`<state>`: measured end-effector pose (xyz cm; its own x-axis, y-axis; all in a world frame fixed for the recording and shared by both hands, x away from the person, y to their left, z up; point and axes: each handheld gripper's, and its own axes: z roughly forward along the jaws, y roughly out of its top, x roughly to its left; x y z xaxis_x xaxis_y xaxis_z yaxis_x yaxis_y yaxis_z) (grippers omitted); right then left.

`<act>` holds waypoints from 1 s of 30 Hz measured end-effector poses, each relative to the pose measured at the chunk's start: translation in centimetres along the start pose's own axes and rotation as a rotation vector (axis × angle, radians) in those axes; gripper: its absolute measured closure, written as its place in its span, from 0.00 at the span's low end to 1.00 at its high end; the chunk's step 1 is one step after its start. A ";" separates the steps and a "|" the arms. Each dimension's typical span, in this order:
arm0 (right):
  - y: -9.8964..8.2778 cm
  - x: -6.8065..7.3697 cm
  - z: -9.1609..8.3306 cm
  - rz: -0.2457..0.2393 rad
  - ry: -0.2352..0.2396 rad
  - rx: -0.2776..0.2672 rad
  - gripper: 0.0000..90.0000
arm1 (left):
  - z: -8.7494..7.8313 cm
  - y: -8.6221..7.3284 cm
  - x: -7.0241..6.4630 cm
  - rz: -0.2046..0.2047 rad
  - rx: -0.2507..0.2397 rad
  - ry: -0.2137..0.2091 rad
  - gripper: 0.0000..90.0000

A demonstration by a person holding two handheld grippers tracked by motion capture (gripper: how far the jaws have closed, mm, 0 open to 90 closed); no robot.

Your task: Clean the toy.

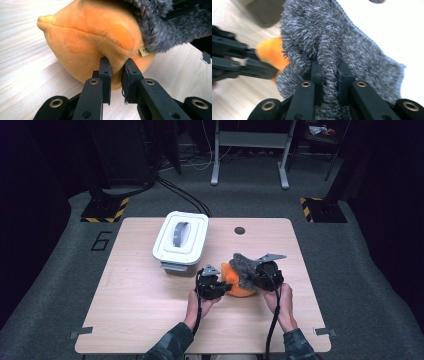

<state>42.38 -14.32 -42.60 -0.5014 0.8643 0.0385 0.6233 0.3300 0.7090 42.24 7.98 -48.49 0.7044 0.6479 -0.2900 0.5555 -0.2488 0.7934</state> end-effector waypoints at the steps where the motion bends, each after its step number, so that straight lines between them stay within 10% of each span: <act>1: -0.2 -0.4 0.0 0.021 0.005 -0.003 0.88 | 0.1 0.0 0.0 0.000 0.000 -0.002 0.88; 16: -2.6 -4.7 1.3 0.161 -0.032 0.037 0.88 | 0.1 -0.1 0.1 -0.008 0.003 -0.008 0.88; 30: -4.3 -5.8 4.1 0.212 -0.050 0.133 0.88 | 0.1 -0.2 0.3 -0.008 0.003 0.000 0.88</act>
<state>45.09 -19.23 -48.79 -0.3229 0.9361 0.1398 0.7865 0.1832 0.5898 42.42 8.15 -48.76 0.7000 0.6499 -0.2960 0.5621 -0.2458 0.7897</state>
